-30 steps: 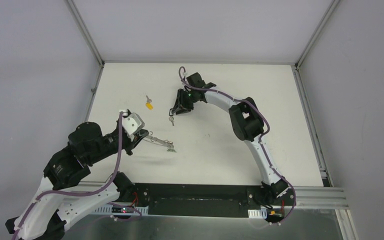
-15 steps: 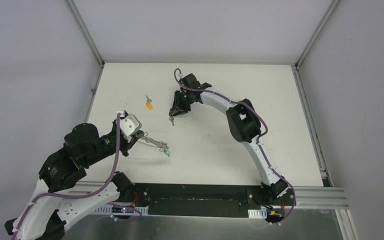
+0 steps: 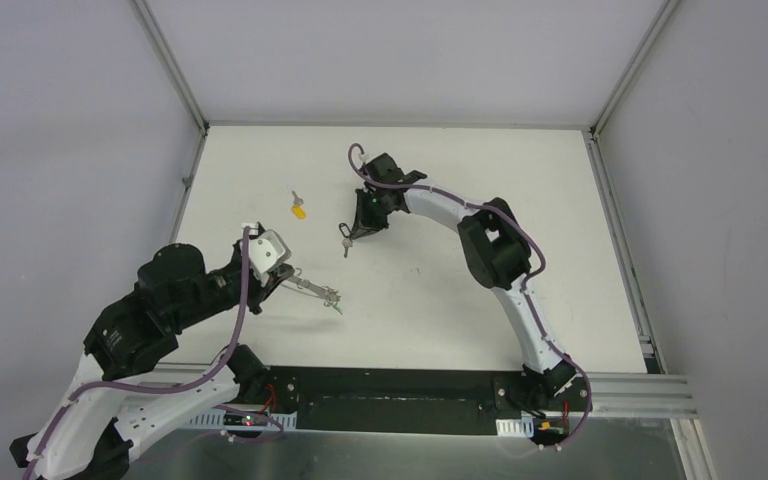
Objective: Put the keys on the keyring
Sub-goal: Pick up the key from the center of the board.
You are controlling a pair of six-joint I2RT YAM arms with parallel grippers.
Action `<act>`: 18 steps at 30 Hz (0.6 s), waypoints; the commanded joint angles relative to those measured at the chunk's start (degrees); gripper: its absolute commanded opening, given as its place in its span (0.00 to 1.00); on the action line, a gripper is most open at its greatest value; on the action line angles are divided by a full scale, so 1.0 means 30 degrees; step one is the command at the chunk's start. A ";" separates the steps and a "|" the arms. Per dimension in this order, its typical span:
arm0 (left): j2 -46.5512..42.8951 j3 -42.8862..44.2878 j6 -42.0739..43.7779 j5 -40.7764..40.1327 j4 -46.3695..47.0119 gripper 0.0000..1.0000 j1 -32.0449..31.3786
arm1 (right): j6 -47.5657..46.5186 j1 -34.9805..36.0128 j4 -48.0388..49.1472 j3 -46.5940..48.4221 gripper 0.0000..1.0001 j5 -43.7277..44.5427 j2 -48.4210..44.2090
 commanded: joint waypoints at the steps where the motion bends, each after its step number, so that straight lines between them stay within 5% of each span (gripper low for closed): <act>1: 0.0610 -0.0771 -0.0559 0.2049 0.1579 0.00 0.0121 | -0.2214 -0.0129 -0.0296 -0.2911 0.00 0.1288 -0.3735; 11: 0.3173 -0.3957 -0.2046 0.5533 0.7239 0.00 0.0092 | -0.5148 -0.1691 -0.1511 -0.8884 0.00 0.0064 -1.1354; 18: 0.4877 -0.5172 -0.2513 0.6584 1.0569 0.00 0.0062 | -0.7219 -0.1912 -0.2697 -1.2392 0.00 0.3033 -1.6848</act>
